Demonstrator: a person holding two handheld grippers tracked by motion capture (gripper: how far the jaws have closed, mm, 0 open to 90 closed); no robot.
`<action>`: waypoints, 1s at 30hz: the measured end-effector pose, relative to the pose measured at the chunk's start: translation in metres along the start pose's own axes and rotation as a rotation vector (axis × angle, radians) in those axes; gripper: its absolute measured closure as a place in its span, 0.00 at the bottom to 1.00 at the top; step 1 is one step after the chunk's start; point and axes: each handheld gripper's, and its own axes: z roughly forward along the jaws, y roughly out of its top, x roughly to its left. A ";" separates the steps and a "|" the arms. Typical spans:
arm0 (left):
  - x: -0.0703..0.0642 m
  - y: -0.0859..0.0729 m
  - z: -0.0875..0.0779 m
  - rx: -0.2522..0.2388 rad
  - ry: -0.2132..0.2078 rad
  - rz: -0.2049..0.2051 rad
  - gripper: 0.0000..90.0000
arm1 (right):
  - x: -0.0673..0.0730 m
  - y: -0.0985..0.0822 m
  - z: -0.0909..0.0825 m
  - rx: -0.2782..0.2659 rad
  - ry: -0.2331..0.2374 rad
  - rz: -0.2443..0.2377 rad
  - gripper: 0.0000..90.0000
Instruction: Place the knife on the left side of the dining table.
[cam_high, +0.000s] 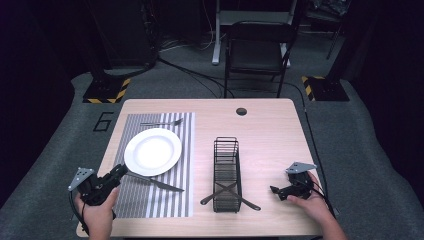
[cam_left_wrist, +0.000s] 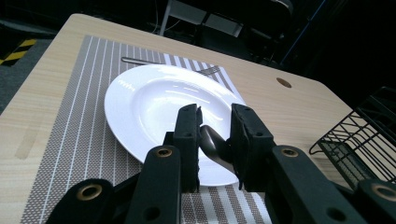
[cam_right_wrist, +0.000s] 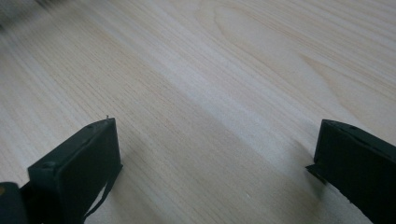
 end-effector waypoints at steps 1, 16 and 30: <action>0.001 -0.001 -0.001 0.003 0.002 -0.001 0.81 | 0.000 0.000 0.000 0.000 0.000 0.000 0.00; 0.019 -0.017 0.000 -0.003 0.021 -0.052 0.79 | 0.000 0.000 0.000 0.000 -0.001 0.000 0.00; 0.036 -0.033 0.002 0.003 0.030 -0.145 0.79 | 0.000 0.000 0.000 0.000 0.000 0.001 0.00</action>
